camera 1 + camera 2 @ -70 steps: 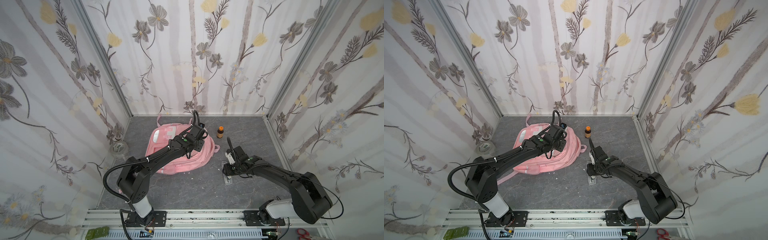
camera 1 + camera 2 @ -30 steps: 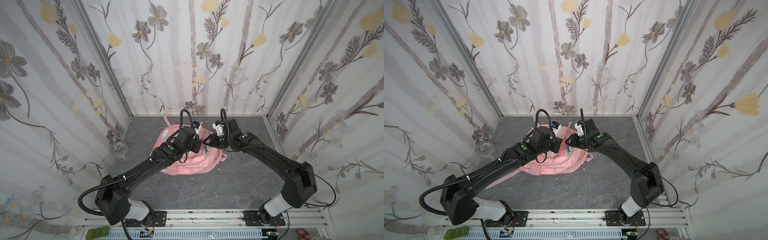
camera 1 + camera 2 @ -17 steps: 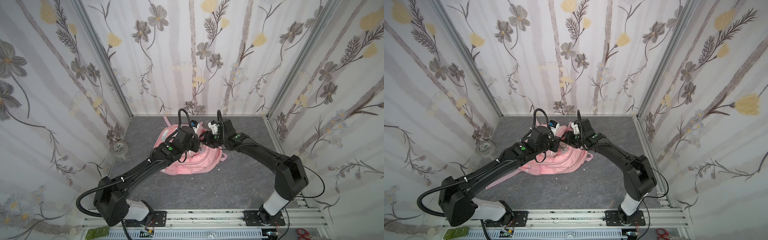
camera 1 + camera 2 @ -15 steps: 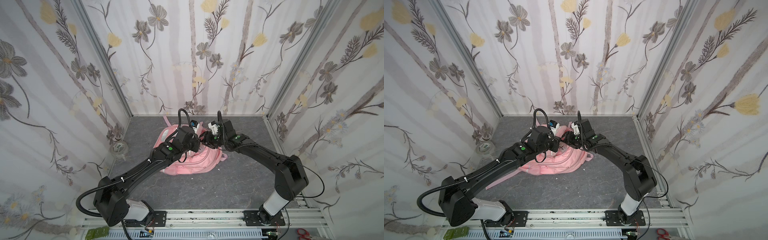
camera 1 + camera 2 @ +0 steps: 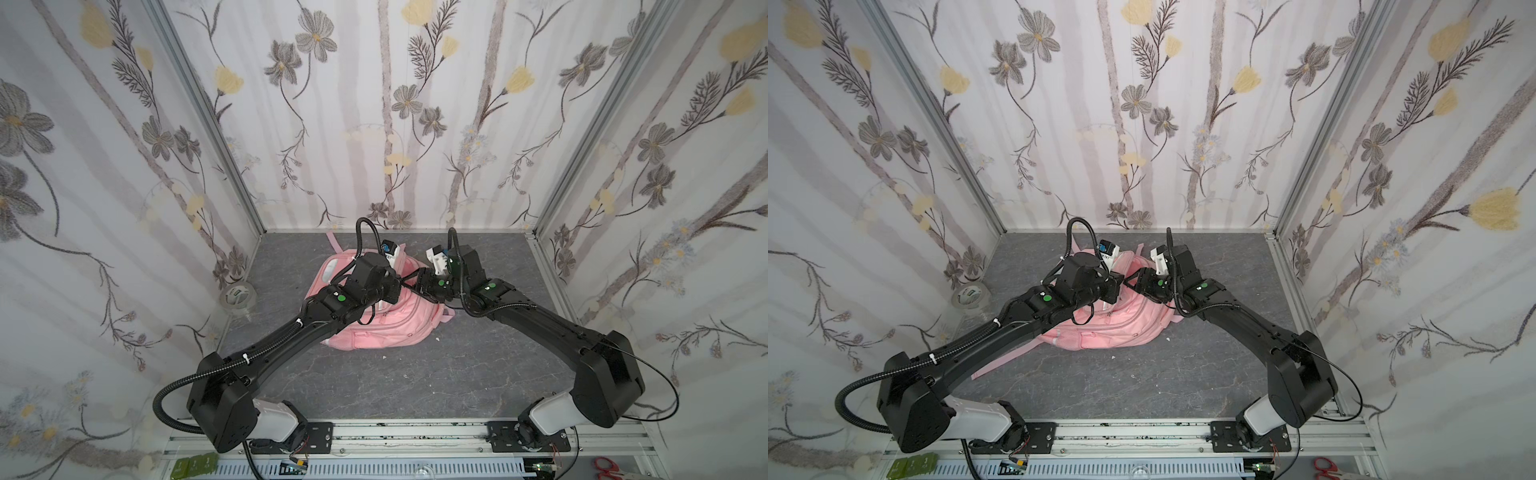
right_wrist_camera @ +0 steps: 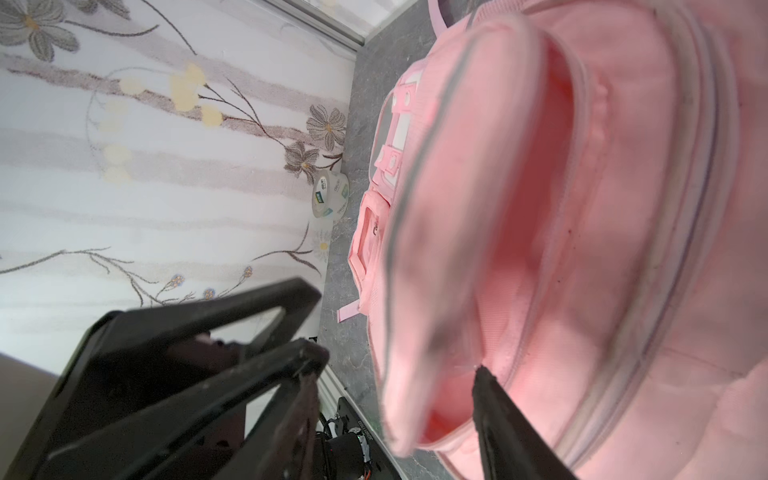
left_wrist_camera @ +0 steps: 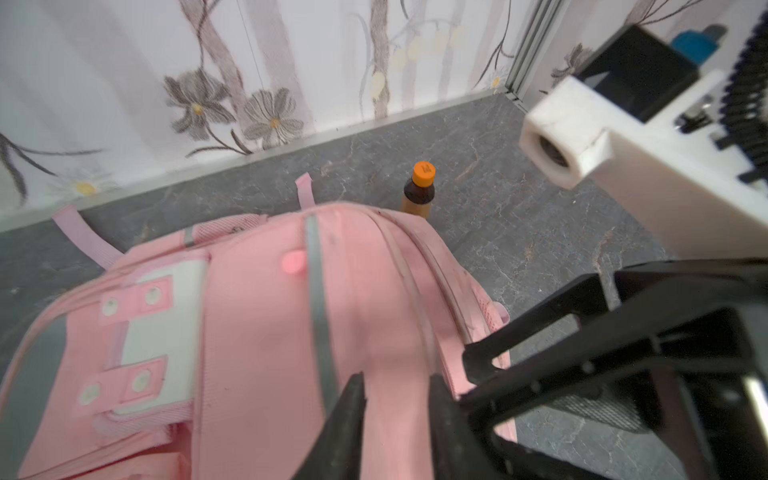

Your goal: Pack the student bag

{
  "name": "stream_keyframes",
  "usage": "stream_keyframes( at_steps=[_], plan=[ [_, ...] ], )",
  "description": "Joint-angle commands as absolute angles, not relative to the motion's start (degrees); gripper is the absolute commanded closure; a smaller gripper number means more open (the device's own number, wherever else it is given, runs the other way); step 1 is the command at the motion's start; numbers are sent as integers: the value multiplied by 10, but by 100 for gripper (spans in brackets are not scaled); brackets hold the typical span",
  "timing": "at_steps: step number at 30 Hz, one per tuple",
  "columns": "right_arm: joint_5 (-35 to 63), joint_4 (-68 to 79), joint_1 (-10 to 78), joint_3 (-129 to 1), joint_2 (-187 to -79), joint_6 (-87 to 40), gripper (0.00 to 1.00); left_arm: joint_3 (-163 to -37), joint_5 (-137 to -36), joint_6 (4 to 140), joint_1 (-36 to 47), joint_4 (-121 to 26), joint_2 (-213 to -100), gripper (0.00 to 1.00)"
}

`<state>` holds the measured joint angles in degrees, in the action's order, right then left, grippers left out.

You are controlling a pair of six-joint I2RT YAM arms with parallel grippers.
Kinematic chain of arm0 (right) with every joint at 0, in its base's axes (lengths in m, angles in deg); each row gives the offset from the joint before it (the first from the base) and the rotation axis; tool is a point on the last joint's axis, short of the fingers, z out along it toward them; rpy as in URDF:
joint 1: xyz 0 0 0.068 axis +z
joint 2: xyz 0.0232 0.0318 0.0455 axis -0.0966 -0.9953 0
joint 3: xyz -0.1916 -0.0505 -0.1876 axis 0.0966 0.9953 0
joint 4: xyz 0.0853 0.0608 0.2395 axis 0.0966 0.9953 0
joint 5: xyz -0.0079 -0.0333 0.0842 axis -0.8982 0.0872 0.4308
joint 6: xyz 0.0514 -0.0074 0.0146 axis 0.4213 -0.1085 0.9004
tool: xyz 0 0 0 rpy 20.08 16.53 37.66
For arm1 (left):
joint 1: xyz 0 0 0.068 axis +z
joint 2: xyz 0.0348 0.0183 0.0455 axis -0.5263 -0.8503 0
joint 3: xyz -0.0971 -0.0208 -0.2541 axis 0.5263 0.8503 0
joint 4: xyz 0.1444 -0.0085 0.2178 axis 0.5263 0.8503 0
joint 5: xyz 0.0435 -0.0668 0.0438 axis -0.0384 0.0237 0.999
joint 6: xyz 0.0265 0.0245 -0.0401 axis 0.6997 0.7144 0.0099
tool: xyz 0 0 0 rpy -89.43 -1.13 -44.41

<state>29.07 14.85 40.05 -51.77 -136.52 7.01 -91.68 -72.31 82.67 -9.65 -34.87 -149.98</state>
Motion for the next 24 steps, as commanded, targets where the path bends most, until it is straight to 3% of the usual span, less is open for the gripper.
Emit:
stream_keyframes(
  at_steps=[1,6,13,18,24],
  plan=[
    [191,251,405,-500,-1327,1,42,-886,-677,880,-80,-443,-1454,37],
    [78,294,489,-489,-1279,-2,48,-848,-657,898,-32,-418,-1395,36],
    [45,168,655,-520,-1362,87,49,-761,-602,877,-12,-384,-1302,36],
    [58,139,677,-550,-1437,133,50,-710,-626,854,-11,-349,-1222,36],
    [37,135,675,-513,-1438,199,55,-677,-618,825,-12,-290,-1136,36]
  ],
)
